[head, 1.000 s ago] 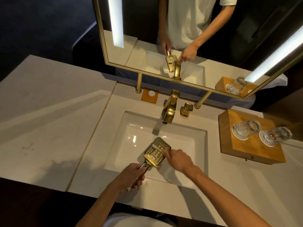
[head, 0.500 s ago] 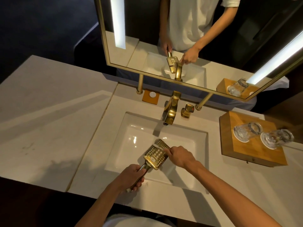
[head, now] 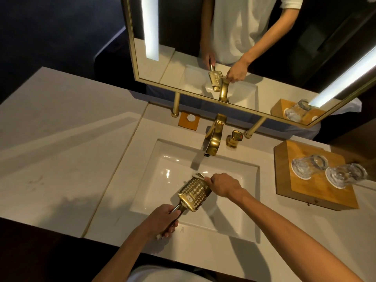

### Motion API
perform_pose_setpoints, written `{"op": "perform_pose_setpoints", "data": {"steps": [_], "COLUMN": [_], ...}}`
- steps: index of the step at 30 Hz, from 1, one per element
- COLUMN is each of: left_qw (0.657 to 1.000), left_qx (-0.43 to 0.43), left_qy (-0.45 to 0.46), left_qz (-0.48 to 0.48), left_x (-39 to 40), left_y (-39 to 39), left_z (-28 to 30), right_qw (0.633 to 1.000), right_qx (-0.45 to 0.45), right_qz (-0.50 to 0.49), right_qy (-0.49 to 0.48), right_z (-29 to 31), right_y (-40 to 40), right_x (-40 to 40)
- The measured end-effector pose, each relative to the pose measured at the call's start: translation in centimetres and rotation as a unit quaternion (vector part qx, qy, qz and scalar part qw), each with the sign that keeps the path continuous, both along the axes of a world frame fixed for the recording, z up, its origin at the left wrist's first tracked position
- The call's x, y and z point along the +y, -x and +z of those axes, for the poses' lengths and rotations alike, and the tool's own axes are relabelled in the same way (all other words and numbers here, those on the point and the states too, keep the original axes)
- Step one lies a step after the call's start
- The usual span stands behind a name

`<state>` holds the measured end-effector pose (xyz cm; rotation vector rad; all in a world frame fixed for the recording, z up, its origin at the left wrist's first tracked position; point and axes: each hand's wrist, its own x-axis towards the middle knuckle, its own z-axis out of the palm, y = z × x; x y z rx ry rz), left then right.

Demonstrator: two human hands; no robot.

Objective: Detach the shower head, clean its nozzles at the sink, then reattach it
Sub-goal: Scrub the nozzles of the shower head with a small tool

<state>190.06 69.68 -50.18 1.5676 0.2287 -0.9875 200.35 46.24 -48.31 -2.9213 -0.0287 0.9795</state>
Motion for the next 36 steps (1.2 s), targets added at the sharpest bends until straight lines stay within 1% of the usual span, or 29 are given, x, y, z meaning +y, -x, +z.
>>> {"op": "perform_pose_setpoints", "data": {"steps": [3,5,11,14,19,20,21,24,26,29,31,36], "left_qw": [1.0,1.0,1.0,1.0,0.999,0.999,0.999,0.999,0.999,0.999,0.998,0.998], "left_qx": [0.004,0.006,0.002,0.01,0.024,0.025,0.027,0.029,0.029,0.029,0.033,0.032], "left_qy": [0.008,0.013,0.006,0.007,0.026,0.029,0.031,0.035,0.033,0.035,0.041,0.036], "left_qz": [0.002,0.004,0.003,0.005,0.015,0.018,0.022,0.026,0.021,0.019,0.028,0.028], "left_x": [-0.1,-0.3,-0.4,-0.5,-1.0,-1.0,-1.0,-0.9,-0.9,-1.0,-1.0,-0.8], "left_y": [0.0,-0.2,-0.4,-0.1,0.0,-0.1,-0.1,-0.3,-0.3,-0.1,-0.1,-0.3], "left_z": [0.0,0.2,0.0,-0.2,-0.1,-0.1,-0.1,0.0,0.0,-0.1,-0.2,-0.4], "right_qw": [0.999,0.999,0.998,0.997,0.99,0.992,0.994,0.993,0.989,0.983,0.982,0.991], "right_qx": [0.0,0.0,0.01,-0.002,-0.023,-0.025,-0.029,-0.043,-0.042,-0.037,-0.047,-0.044], "right_qz": [-0.032,-0.035,0.039,0.051,0.123,0.107,0.07,-0.069,-0.121,-0.168,-0.162,-0.047], "right_qy": [0.022,0.017,-0.049,-0.053,-0.063,-0.065,-0.073,-0.085,-0.071,-0.064,-0.082,-0.119], "right_z": [0.5,0.7,0.5,0.2,-0.3,-0.4,-0.6,-1.1,-1.4,-1.9,-1.9,-1.8], "right_y": [-1.1,-1.1,3.4,4.0,5.9,6.2,6.1,4.9,4.1,4.1,5.1,9.5], "right_x": [-0.5,-0.2,2.7,2.6,2.1,1.7,0.9,-1.5,-2.8,-3.5,-3.1,-0.7]}}
